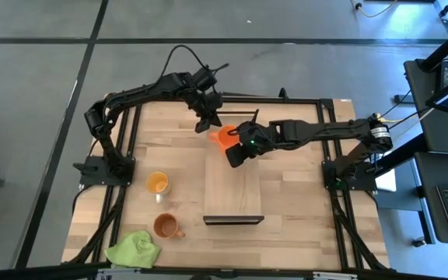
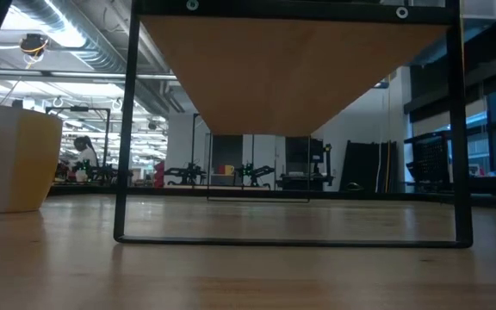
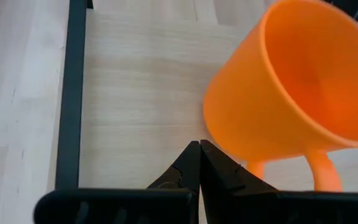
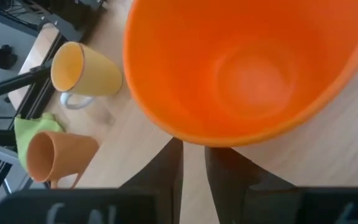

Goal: Stack small to large cups/mugs on shelf
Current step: Adjust the orange mug on the shelf

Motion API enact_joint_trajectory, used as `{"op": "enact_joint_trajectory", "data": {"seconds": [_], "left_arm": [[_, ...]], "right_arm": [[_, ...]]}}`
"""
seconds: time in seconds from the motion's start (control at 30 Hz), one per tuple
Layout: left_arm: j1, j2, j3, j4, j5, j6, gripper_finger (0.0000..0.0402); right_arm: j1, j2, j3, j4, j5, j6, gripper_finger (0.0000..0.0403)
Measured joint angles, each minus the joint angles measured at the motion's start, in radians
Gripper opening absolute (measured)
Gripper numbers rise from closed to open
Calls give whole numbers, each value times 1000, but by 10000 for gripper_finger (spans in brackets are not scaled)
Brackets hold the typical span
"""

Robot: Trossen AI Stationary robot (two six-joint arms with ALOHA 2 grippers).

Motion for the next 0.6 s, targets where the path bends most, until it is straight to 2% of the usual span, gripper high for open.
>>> {"op": "enact_joint_trajectory", "data": {"seconds": [0.6], "left_arm": [[3,0,0,56,-5,18,0]], "right_arm": [[-28,1,0,1,40,-14,69]]}}
